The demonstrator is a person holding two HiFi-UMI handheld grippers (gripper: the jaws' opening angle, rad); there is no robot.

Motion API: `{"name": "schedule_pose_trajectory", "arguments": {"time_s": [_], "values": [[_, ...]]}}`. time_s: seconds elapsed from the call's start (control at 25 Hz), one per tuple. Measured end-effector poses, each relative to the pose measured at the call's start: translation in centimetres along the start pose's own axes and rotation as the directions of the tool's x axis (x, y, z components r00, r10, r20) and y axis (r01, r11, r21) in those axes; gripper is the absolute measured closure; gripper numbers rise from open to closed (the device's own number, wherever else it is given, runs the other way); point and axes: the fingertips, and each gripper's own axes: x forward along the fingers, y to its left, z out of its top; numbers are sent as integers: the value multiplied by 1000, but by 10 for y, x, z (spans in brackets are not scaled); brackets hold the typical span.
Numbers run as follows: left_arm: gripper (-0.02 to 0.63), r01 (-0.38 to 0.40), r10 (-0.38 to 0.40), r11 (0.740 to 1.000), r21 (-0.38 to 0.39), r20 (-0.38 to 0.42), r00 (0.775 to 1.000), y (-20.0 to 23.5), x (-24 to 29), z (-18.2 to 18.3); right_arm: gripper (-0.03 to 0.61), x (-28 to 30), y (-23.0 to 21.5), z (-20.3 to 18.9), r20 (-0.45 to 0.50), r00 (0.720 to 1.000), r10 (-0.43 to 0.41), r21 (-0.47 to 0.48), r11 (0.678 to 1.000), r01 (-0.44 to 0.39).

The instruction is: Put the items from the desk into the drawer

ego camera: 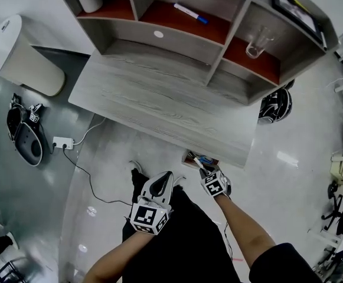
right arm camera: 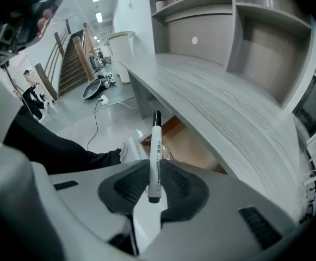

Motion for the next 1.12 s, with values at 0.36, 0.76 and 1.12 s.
{"name": "schedule_pose_trajectory", "arguments": {"time_s": [0.36, 0.76, 1.12], "values": [[609, -27, 27, 1000, 0, -30, 999, 12, -6, -9, 499, 29, -10, -16, -78, 997, -17, -79, 997, 10], [609, -51, 50, 999, -13, -57, 997, 25, -7, -15, 499, 60, -19, -35, -142, 990, -24, -119, 993, 7], [609, -62, 61, 998, -19, -50, 997, 26, -2, -14, 499, 61, -25, -26, -142, 989, -29, -132, 991, 10]]}}
